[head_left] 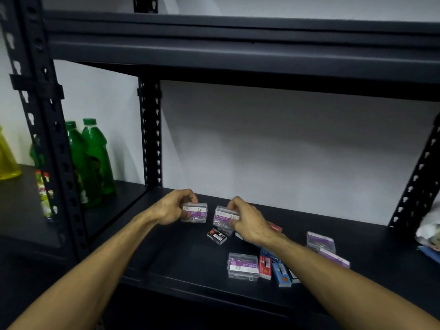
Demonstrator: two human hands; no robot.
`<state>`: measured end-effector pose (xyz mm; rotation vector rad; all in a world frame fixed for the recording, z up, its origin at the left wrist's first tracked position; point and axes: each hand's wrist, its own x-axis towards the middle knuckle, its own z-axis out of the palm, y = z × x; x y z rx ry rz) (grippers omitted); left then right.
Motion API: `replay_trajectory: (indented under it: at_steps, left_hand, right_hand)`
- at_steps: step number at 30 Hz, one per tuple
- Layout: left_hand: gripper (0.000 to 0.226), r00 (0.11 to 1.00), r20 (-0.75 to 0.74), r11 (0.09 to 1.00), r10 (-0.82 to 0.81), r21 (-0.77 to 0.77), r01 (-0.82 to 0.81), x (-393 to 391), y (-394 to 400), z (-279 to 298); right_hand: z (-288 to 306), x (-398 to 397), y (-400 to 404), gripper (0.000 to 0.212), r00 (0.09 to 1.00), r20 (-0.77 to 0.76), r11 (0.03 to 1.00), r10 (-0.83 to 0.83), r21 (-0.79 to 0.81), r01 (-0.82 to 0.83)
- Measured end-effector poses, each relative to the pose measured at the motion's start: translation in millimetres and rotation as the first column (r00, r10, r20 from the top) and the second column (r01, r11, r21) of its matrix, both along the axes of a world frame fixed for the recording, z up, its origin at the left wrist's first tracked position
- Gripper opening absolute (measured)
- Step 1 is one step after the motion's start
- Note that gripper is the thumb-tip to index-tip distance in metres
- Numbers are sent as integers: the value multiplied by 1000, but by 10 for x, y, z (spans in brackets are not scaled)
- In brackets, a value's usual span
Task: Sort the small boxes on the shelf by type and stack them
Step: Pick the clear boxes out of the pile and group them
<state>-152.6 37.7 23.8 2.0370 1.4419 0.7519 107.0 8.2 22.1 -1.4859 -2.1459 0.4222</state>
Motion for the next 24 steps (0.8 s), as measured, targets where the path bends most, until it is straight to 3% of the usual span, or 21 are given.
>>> replay_trajectory:
  at_steps: [24]
  left_hand:
    - [29, 998, 8, 996, 59, -70, -58, -616, 548, -255]
  right_hand:
    - [-391, -707, 806, 33, 995, 62, 997, 78, 18, -80]
